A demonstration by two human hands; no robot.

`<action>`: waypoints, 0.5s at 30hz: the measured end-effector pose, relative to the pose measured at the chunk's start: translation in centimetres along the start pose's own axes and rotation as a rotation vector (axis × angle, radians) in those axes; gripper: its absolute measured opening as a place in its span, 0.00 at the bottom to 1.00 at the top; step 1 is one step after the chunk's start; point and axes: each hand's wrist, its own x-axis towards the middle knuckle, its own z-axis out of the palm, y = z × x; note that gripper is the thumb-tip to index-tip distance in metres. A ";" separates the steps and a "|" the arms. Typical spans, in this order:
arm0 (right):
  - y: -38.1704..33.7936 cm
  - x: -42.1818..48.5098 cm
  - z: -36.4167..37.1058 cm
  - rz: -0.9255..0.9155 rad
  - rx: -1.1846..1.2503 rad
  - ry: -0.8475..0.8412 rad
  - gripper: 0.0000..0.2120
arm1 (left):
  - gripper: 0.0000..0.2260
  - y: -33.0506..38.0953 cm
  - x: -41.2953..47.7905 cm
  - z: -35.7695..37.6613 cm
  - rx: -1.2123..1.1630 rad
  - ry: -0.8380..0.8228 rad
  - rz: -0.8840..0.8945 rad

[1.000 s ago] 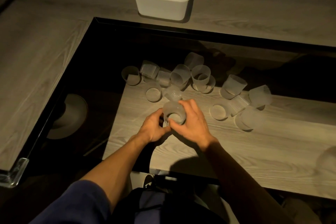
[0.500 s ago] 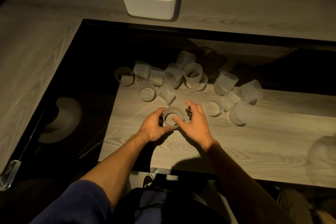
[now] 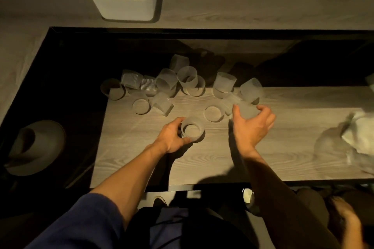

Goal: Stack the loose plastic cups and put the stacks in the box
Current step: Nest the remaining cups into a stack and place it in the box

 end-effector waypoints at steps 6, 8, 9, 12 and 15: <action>1.0 2.3 0.1 0.174 -0.079 -0.211 0.46 | 0.33 0.0 0.0 0.7 0.010 0.006 -0.009; 1.4 2.6 0.4 0.216 -0.060 -0.239 0.41 | 0.32 -0.1 -0.1 0.6 0.013 0.008 -0.009; 1.5 2.6 0.5 0.223 -0.048 -0.242 0.39 | 0.32 -0.1 -0.2 0.6 0.012 0.008 -0.010; 1.7 2.5 0.7 0.201 -0.022 -0.194 0.36 | 0.33 -0.3 -0.3 0.3 0.020 0.008 -0.019; 1.4 1.8 0.3 0.165 0.048 -0.071 0.35 | 0.34 -0.6 -0.3 0.2 0.029 0.008 -0.033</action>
